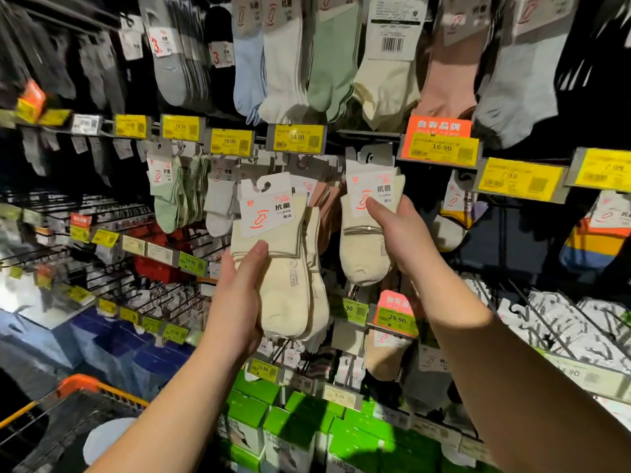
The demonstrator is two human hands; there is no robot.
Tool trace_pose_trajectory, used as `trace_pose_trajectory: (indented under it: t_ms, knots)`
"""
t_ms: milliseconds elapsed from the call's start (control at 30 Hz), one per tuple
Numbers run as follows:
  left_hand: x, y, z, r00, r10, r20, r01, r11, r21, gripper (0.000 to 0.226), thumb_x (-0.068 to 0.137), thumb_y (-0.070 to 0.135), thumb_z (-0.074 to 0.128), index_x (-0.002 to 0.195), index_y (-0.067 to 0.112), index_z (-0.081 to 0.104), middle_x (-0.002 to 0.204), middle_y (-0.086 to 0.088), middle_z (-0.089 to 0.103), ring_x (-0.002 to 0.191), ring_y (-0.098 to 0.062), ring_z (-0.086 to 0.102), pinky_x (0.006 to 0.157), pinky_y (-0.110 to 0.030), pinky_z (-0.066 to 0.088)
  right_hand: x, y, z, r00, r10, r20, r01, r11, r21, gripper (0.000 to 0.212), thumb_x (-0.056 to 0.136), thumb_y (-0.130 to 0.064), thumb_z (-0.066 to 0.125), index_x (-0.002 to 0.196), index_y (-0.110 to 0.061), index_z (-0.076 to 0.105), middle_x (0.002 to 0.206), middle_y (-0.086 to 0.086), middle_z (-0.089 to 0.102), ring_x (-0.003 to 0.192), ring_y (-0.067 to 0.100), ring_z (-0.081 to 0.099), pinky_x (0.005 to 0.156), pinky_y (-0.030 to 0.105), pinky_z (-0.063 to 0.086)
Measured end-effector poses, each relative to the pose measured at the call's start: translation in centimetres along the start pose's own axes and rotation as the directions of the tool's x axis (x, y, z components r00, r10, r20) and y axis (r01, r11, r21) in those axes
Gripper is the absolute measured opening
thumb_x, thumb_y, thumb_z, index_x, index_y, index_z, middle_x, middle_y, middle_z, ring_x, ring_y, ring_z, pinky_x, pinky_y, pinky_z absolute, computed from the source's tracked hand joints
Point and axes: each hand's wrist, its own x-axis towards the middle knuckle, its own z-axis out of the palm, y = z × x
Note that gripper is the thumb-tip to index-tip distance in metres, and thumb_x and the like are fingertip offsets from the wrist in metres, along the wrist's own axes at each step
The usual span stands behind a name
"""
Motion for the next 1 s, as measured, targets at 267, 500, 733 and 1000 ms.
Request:
trace_pose_trajectory:
  t_ms: [267, 500, 733, 1000]
  knots:
    - [0.4, 0.2, 0.1, 0.999, -0.015, 0.031, 0.015, 1.0, -0.001, 0.032, 0.099, 0.027, 0.057, 0.129, 0.022, 0.053, 0.11, 0.003, 0.076, 0.102, -0.016, 0.073, 0.092, -0.042, 0.054, 0.2, 0.6, 0.5, 0.994, 0.012, -0.106, -0.013, 1.0, -0.017, 0.025, 0.096, -0.037, 0.063, 0.119, -0.029, 0.054, 0.119, -0.006, 0.065, 0.108, 0.017, 0.063, 0.084, 0.032, 0.048]
    - [0.5, 0.4, 0.3, 0.999, -0.008, 0.041, 0.008, 1.0, -0.017, 0.036, 0.098, 0.026, 0.057, 0.133, 0.019, 0.052, 0.114, 0.001, 0.075, 0.106, -0.018, 0.071, 0.097, -0.046, 0.053, 1.5, 1.3, 1.1, 0.994, 0.062, -0.087, -0.076, 0.982, -0.172, 0.053, 0.097, -0.047, 0.056, 0.14, -0.017, 0.045, 0.134, -0.001, 0.059, 0.12, 0.022, 0.057, 0.086, 0.03, 0.04]
    - [0.9, -0.1, 0.6, 0.999, -0.014, 0.039, 0.015, 1.0, -0.019, 0.032, 0.097, 0.025, 0.058, 0.128, 0.02, 0.055, 0.113, 0.0, 0.075, 0.106, -0.02, 0.071, 0.1, -0.05, 0.051, 3.7, 1.6, 0.8, 0.984, 0.151, -0.091, -0.176, 0.885, -0.432, 0.074, 0.099, -0.056, 0.047, 0.15, -0.006, 0.026, 0.144, 0.01, 0.052, 0.121, 0.033, 0.056, 0.081, 0.035, 0.04]
    - [1.1, -0.3, 0.7, 0.998, -0.016, 0.061, 0.015, 1.0, 0.014, 0.03, 0.098, 0.024, 0.057, 0.128, 0.023, 0.053, 0.103, 0.005, 0.077, 0.097, -0.016, 0.073, 0.092, -0.044, 0.055, 3.7, 2.0, 0.2, 0.979, 0.193, -0.058, -0.197, 0.857, -0.477, 0.081, 0.094, -0.065, 0.048, 0.147, -0.008, 0.029, 0.138, 0.008, 0.054, 0.121, 0.033, 0.056, 0.085, 0.037, 0.045]
